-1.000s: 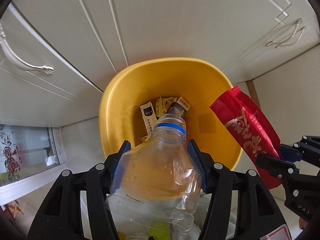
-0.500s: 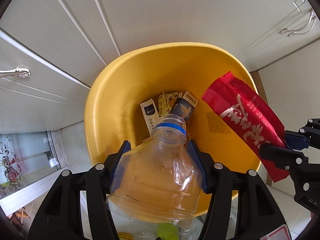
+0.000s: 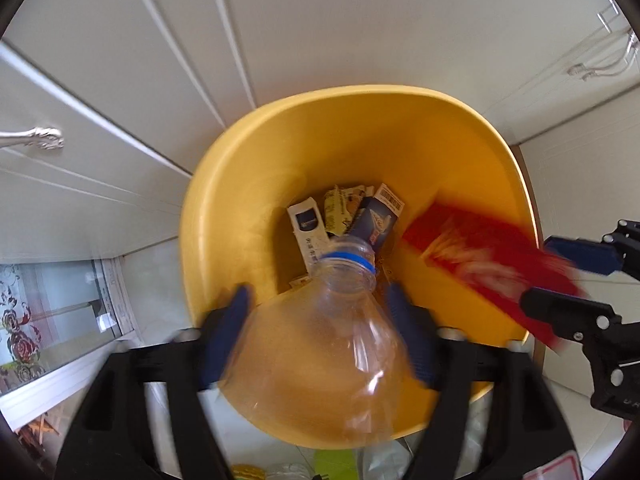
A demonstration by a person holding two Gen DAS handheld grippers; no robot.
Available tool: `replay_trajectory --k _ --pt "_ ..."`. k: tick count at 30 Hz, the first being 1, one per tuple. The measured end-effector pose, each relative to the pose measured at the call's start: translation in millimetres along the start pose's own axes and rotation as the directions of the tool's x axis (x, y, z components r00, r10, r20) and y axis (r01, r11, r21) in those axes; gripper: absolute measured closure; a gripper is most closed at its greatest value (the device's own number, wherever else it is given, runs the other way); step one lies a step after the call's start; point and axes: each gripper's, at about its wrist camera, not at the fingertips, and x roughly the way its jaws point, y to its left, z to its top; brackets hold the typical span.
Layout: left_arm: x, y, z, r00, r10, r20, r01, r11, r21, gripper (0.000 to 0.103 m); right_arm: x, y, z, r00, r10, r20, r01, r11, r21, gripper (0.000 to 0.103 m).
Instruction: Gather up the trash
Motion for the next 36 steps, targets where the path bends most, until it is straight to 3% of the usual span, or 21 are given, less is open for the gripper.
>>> replay_trajectory --k 4,16,22,26,31,36 --pt "-4.4 0.2 -1.5 1.0 -0.008 0.017 0.008 1.0 0.001 0.016 -8.8 -3.3 -2.1 1.0 0.001 0.016 -0.001 1.0 0.004 0.057" --pt "-13.9 -2.3 -1.6 0.999 -0.012 0.035 0.012 1.0 -0.002 0.02 -23.9 -6.4 -10.5 0.999 -0.012 0.041 0.011 1.0 0.021 0.057" --pt "-32.2 2.8 -5.1 0.997 -0.006 0.076 0.01 0.999 -0.047 0.017 -31.6 -2.5 -12.2 0.994 -0.059 0.091 0.056 0.998 0.043 0.053" --pt "-51.4 4.2 -14.1 0.991 0.028 0.133 -0.013 0.993 -0.113 0.008 -40.1 1.8 -14.0 0.982 -0.111 0.152 0.1 0.991 0.084 0.04" --pt "-72.2 9.3 -27.6 0.981 0.075 0.177 -0.035 0.975 -0.22 0.005 -52.1 6.8 -17.2 0.953 -0.203 0.224 0.179 0.976 0.124 0.027" --pt "-89.8 15.5 -40.3 0.974 0.102 0.204 -0.033 0.948 -0.316 0.005 -60.8 14.2 -21.5 0.924 -0.289 0.251 0.259 0.955 0.146 0.025"
